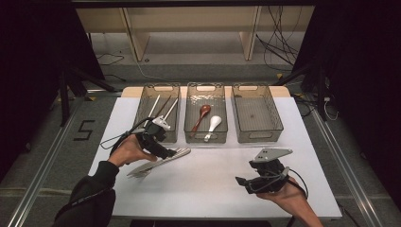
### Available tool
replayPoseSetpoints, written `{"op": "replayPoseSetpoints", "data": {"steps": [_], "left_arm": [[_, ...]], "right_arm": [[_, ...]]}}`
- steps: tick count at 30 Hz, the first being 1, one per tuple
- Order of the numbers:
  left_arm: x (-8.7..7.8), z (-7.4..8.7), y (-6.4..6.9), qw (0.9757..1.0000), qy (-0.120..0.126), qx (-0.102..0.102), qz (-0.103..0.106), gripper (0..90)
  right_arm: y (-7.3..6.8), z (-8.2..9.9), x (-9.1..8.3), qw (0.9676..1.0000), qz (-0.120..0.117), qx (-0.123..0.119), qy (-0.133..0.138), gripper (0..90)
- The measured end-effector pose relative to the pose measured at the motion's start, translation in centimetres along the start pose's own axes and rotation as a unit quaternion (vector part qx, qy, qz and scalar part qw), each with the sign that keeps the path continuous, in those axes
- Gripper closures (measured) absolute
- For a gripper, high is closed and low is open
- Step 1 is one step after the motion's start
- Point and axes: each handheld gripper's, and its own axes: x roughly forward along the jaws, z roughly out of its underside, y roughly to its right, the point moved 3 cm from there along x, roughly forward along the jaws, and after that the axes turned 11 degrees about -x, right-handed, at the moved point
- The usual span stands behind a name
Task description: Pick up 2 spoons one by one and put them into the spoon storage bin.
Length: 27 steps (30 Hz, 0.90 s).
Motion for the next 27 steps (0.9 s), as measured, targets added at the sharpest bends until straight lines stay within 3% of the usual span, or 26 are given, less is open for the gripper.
{"op": "replayPoseSetpoints", "data": {"steps": [15,27], "left_arm": [[0.1,1.5,-0.5,0.9993,-0.033,0.006,-0.013,17.6],[0.2,2.6,-1.2,0.9968,-0.070,0.020,-0.031,17.6]], "right_arm": [[0.1,0.1,0.0,1.0000,-0.001,0.001,-0.001,26.9],[0.0,0.1,0.0,1.0000,0.000,0.000,0.001,26.9]]}}
